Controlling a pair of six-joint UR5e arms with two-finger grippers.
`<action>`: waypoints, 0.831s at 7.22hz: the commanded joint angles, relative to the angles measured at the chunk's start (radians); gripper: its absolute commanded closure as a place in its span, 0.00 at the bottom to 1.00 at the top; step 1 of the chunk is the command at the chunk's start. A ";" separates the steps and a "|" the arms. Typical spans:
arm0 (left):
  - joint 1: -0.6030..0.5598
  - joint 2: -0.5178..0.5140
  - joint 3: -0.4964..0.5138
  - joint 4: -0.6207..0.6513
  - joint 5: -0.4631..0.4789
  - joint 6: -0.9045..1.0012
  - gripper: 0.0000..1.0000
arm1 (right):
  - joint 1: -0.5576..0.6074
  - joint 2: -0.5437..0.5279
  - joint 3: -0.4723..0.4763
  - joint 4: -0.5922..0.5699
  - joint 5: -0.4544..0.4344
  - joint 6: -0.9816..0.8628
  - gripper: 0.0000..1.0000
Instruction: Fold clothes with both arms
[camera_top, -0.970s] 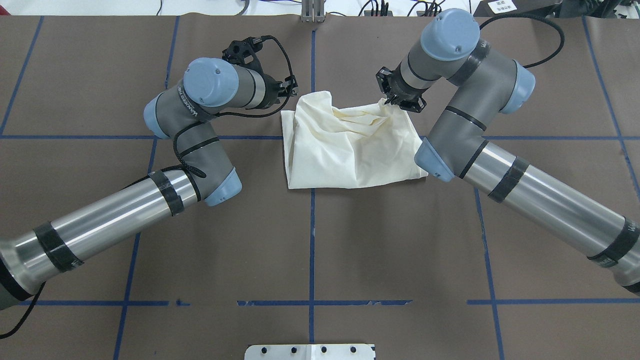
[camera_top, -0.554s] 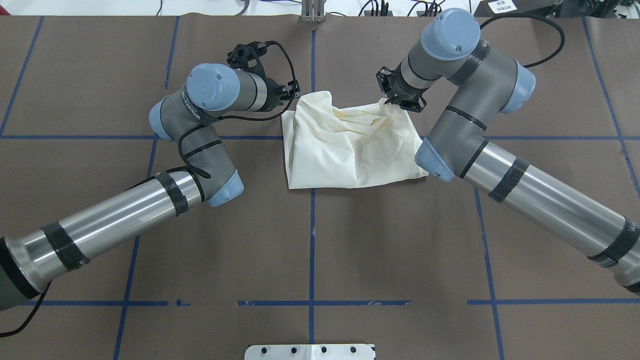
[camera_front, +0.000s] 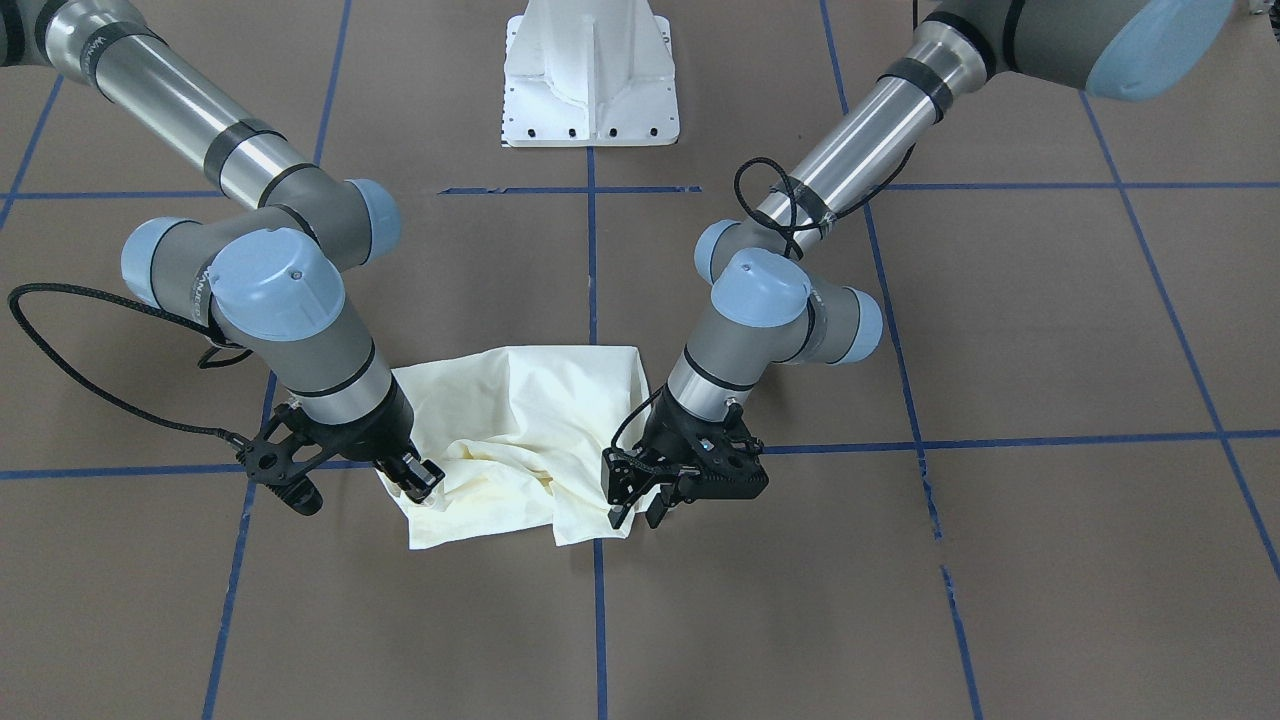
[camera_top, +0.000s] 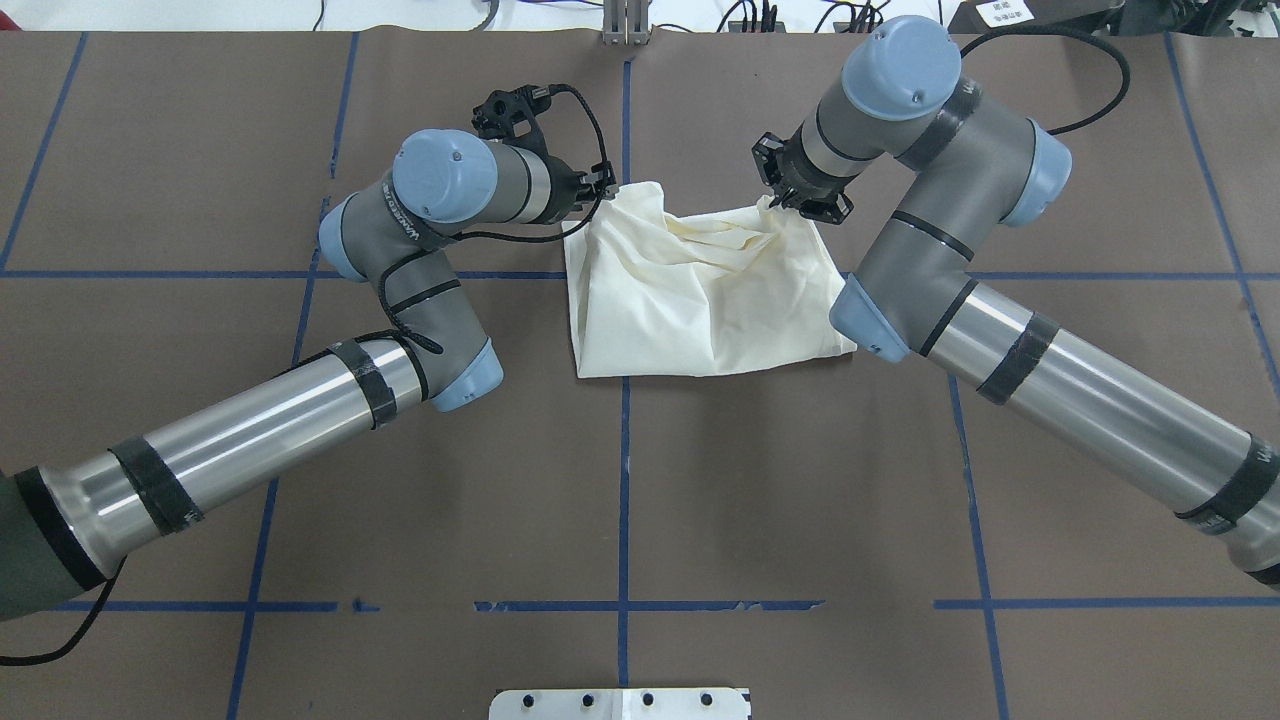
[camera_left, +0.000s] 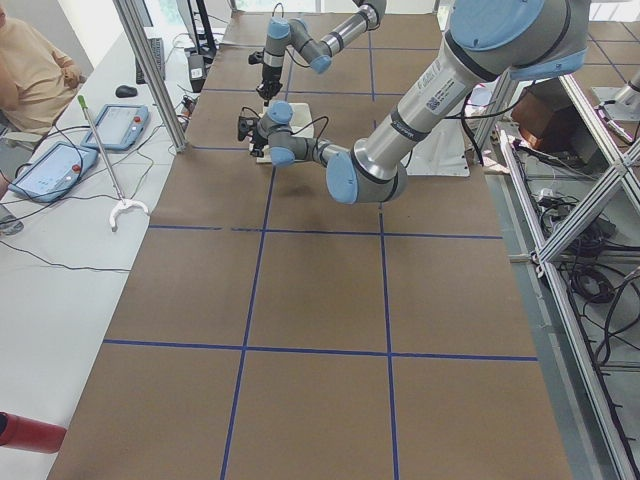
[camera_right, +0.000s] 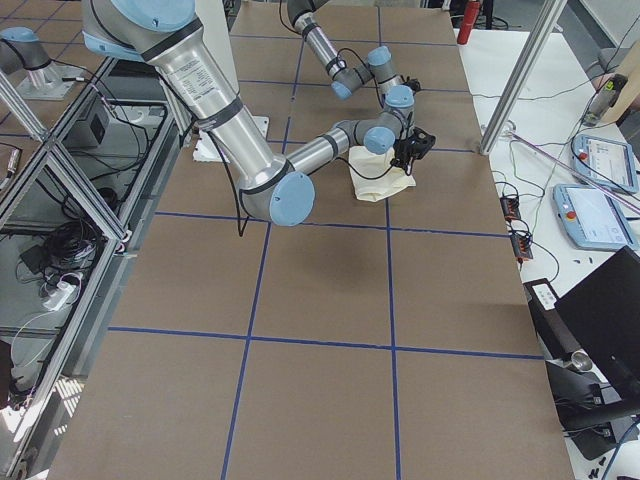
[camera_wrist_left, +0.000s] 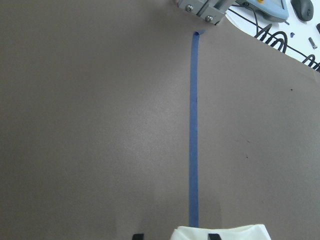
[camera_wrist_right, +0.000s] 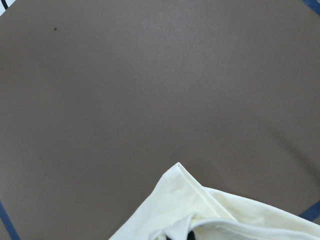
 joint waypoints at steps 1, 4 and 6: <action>0.008 -0.017 0.047 -0.034 0.001 0.000 0.47 | 0.001 0.000 0.000 0.000 0.000 0.000 1.00; 0.008 -0.025 0.053 -0.043 -0.002 0.000 1.00 | 0.004 0.000 -0.001 0.002 0.000 0.000 1.00; 0.001 -0.021 0.023 -0.041 -0.022 0.017 1.00 | 0.010 0.000 -0.001 0.003 0.003 0.000 1.00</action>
